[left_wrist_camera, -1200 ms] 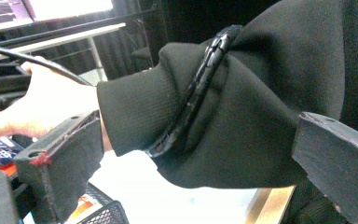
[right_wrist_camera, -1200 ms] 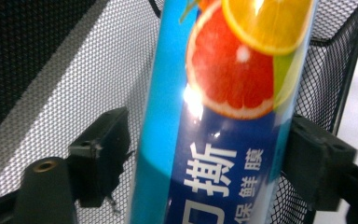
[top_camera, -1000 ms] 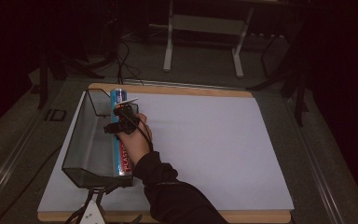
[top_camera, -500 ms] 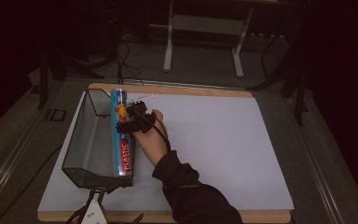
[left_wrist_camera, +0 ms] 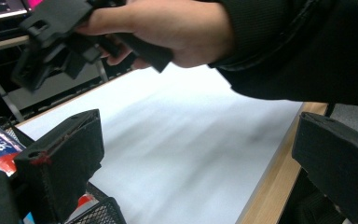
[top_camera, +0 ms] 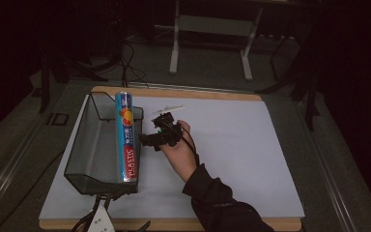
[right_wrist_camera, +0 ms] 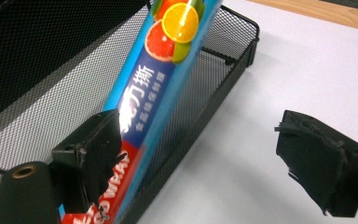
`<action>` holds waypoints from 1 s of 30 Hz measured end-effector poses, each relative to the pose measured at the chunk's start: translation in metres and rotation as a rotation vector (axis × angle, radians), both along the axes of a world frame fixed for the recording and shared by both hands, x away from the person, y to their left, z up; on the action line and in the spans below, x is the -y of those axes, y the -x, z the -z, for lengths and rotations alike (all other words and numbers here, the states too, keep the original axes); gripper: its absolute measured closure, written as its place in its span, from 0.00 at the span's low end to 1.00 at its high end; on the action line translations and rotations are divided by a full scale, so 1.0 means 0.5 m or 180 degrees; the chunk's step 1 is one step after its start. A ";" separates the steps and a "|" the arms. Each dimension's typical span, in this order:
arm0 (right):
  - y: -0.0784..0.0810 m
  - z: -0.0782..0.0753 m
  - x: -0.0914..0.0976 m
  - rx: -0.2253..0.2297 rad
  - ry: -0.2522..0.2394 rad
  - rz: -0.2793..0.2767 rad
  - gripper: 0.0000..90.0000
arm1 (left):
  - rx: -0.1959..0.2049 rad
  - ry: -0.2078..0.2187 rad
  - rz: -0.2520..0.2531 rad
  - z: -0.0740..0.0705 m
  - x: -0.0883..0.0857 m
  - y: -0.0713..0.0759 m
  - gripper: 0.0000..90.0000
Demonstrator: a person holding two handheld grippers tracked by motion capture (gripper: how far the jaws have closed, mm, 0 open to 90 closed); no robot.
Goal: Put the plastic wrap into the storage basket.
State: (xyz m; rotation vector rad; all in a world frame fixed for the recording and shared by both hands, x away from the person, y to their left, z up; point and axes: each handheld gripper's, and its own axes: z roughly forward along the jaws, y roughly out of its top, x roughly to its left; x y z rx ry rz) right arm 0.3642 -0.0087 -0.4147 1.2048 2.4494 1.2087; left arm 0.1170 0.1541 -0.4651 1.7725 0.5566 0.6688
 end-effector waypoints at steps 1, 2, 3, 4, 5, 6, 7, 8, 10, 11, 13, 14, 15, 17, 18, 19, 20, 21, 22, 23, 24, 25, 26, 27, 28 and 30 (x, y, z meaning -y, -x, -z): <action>0.003 0.000 0.011 0.0018 -0.0001 -0.0007 0.15 | -0.0009 -0.0004 0.0000 0.000 0.001 0.000 0.03; 0.006 0.000 0.018 0.0014 -0.0012 -0.0015 0.15 | -0.0011 -0.0012 -0.0001 0.000 0.002 0.000 0.03; 0.010 0.001 0.030 0.0033 -0.0008 -0.0022 0.15 | -0.0009 -0.0015 -0.0004 0.001 0.002 0.000 0.03; 0.010 0.001 0.030 0.0033 -0.0008 -0.0022 0.15 | -0.0009 -0.0015 -0.0004 0.001 0.002 0.000 0.03; 0.012 0.001 0.037 0.0054 -0.0006 -0.0016 0.15 | -0.0008 -0.0015 -0.0004 0.001 0.003 0.000 0.03; 0.016 0.002 0.056 0.0078 -0.0034 -0.0002 0.15 | -0.0016 -0.0015 -0.0002 0.002 0.004 -0.001 0.03; 0.016 0.002 0.064 0.0076 -0.0033 0.0012 0.15 | -0.0020 -0.0018 -0.0001 0.002 0.004 -0.002 0.03; 0.018 0.003 0.073 0.0088 -0.0048 0.0023 0.15 | -0.0023 -0.0018 0.0002 0.002 0.004 -0.002 0.03; 0.020 0.004 0.089 0.0137 -0.0059 0.0038 0.15 | -0.0022 -0.0033 0.0003 0.002 0.005 -0.002 0.03; 0.020 0.005 0.098 0.0148 -0.0075 0.0030 0.15 | -0.0018 -0.0032 -0.0001 0.002 0.005 -0.001 0.03; 0.022 0.008 0.115 0.0117 -0.0137 0.0038 0.15 | -0.0016 -0.0029 -0.0003 0.002 0.006 -0.001 0.03; 0.023 0.010 0.123 0.0115 -0.0129 0.0044 0.14 | -0.0012 -0.0030 -0.0004 0.002 0.005 -0.001 0.03; 0.026 0.014 0.132 0.0122 -0.0125 0.0039 0.14 | -0.0013 -0.0030 -0.0004 0.002 0.005 -0.002 0.03; 0.030 0.021 0.144 0.0126 -0.0111 0.0048 0.14 | -0.0024 -0.0033 -0.0007 0.002 0.006 -0.002 0.03; 0.031 0.024 0.150 0.0115 -0.0105 0.0041 0.14 | -0.0021 -0.0030 -0.0002 0.003 0.006 -0.002 0.03; 0.034 0.027 0.156 0.0107 -0.0110 0.0034 0.13 | -0.0020 -0.0036 -0.0005 0.003 0.007 -0.002 0.03; 0.036 0.030 0.161 0.0106 -0.0112 0.0045 0.13 | -0.0021 -0.0038 -0.0003 0.003 0.007 -0.001 0.03; 0.039 0.033 0.167 0.0106 -0.0088 0.0042 0.13 | -0.0022 -0.0038 -0.0002 0.003 0.007 -0.001 0.03; 0.041 0.035 0.171 0.0097 -0.0100 0.0038 0.13 | -0.0024 -0.0034 -0.0001 0.002 0.008 -0.001 0.03; 0.044 0.037 0.175 0.0087 -0.0113 0.0026 0.13 | -0.0022 -0.0035 -0.0001 0.002 0.008 -0.001 0.03; 0.047 0.038 0.179 0.0081 -0.0097 0.0014 0.13 | -0.0019 -0.0034 0.0000 0.003 0.008 -0.001 0.03; 0.051 0.039 0.183 0.0079 -0.0091 0.0004 0.13 | -0.0022 -0.0037 0.0001 0.003 0.008 -0.001 0.03; 0.055 0.040 0.188 0.0081 -0.0115 -0.0006 0.13 | -0.0022 -0.0037 0.0002 0.003 0.008 -0.001 0.03; 0.059 0.040 0.192 0.0089 -0.0131 -0.0006 0.13 | -0.0025 -0.0031 -0.0002 0.003 0.008 -0.001 0.03; 0.063 0.042 0.196 0.0087 -0.0136 -0.0018 0.13 | -0.0029 -0.0030 0.0001 0.003 0.008 -0.001 0.03; 0.071 0.045 0.204 0.0082 -0.0138 -0.0045 0.14 | -0.0027 -0.0037 -0.0002 0.003 0.008 -0.001 0.03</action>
